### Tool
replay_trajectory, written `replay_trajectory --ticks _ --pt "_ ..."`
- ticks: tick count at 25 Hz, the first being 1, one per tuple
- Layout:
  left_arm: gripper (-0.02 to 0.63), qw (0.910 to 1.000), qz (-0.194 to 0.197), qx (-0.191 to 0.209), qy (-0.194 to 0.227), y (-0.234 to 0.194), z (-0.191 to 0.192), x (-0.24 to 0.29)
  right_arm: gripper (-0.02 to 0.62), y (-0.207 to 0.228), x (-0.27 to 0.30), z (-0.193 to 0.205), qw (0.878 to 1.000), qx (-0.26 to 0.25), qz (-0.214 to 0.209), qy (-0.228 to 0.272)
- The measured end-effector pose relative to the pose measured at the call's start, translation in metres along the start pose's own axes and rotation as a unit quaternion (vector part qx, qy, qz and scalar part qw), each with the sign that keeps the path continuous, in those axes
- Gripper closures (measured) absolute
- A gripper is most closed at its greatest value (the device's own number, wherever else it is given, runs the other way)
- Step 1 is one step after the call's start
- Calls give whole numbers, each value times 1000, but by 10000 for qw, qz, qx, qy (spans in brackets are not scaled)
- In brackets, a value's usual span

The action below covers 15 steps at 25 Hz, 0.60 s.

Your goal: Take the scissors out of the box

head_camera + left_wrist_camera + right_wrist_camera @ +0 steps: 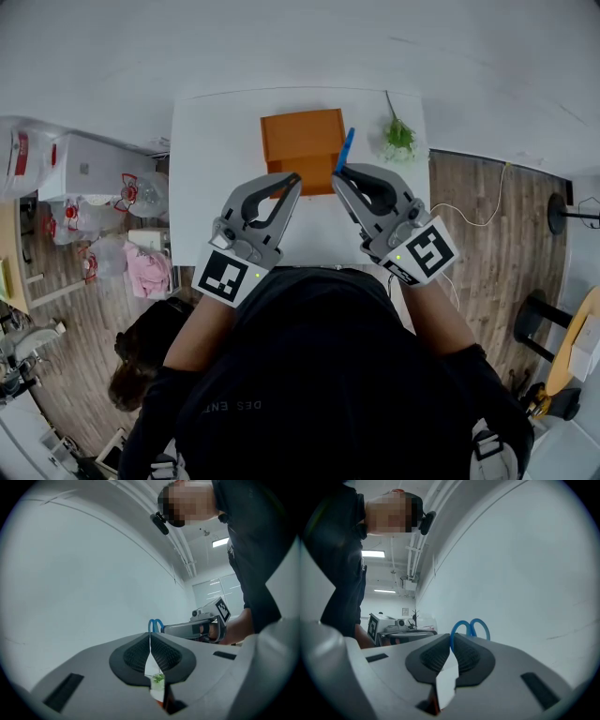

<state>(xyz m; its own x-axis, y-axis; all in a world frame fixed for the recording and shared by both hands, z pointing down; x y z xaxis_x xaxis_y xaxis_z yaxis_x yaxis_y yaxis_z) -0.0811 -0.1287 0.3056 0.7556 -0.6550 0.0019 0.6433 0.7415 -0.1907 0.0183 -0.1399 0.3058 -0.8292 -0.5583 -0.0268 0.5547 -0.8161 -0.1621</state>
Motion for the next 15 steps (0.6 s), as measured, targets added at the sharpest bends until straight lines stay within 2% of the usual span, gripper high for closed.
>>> replay_trajectory --ticks 15 --pt "584 10000 -39 9 -9 1 1 1 563 0 1 -2 10000 8 -63 30"
Point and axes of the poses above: the fingertips, and each gripper's own axes: x forward along the fingers, y to its right, z out of its underside, the point moved 3 cm from there along -x, backward along the fingers, and after that the axes turned 14 degrees about -x, right-handed, at the moved point
